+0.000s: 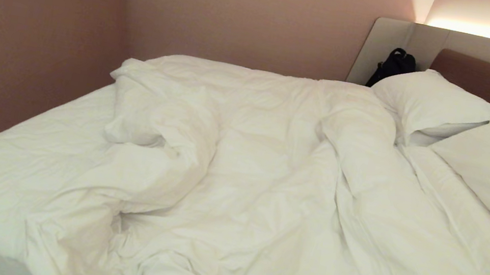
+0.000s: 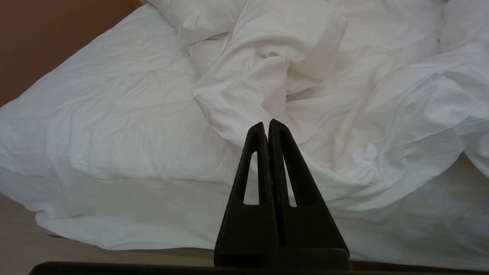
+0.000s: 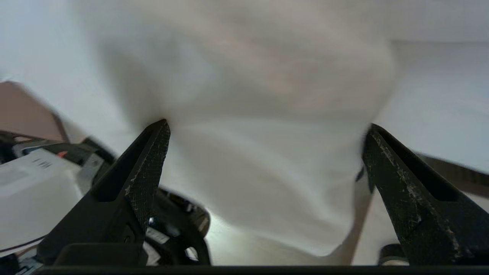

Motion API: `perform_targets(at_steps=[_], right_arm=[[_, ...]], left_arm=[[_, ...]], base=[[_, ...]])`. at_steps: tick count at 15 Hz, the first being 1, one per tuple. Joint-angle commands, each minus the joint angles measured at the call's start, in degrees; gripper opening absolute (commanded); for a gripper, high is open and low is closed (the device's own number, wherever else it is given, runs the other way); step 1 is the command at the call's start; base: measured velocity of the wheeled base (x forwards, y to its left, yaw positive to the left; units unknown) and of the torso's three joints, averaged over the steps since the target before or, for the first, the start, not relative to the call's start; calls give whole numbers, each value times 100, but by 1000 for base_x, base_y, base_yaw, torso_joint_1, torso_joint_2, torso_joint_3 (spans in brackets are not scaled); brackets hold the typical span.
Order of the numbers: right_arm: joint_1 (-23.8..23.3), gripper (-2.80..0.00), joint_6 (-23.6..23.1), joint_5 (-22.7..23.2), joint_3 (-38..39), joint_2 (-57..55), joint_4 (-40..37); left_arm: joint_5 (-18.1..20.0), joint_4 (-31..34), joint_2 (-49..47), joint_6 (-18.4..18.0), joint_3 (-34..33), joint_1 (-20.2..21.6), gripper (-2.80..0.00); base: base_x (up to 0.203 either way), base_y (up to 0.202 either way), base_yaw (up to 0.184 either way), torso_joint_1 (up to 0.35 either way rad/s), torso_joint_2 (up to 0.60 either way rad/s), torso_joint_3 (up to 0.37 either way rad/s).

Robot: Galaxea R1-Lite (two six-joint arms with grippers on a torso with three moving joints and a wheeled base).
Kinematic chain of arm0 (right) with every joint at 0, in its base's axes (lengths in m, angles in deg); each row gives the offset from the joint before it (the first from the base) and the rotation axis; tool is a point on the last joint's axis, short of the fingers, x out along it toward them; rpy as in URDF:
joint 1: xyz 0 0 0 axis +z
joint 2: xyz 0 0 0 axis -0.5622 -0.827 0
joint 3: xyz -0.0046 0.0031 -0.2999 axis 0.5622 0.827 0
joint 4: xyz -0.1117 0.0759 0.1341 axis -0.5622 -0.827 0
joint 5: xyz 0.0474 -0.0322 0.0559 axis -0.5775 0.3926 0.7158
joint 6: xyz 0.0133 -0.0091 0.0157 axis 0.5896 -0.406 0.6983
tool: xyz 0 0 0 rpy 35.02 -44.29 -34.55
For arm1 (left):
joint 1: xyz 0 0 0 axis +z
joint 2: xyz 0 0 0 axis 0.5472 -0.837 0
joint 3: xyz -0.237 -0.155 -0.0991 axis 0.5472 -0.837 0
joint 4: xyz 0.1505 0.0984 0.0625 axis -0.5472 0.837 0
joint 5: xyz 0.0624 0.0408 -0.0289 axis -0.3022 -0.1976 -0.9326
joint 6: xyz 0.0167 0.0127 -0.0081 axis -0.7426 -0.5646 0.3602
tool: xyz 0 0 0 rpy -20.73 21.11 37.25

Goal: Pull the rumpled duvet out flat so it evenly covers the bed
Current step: Flatten the corners of the folded blanket

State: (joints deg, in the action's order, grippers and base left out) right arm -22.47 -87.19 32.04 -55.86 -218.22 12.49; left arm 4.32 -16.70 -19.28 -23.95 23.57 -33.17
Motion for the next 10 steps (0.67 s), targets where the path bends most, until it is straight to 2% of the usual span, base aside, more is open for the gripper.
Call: perform_targets(at_steps=[1, 7, 10], right_arm=[[5, 0, -31, 207, 204, 322, -52], [231, 0, -31, 236, 546, 346, -137], [296, 0, -23, 21, 527, 261, -170]], left_arm=[[0, 0, 0, 0, -1, 0, -280], [0, 0, 0, 0, -1, 0, -280], [0, 0, 0, 0, -1, 0, -280]], base=[[0, 0, 0, 0, 0, 0], [0, 0, 0, 0, 0, 0], [0, 0, 0, 0, 0, 0]])
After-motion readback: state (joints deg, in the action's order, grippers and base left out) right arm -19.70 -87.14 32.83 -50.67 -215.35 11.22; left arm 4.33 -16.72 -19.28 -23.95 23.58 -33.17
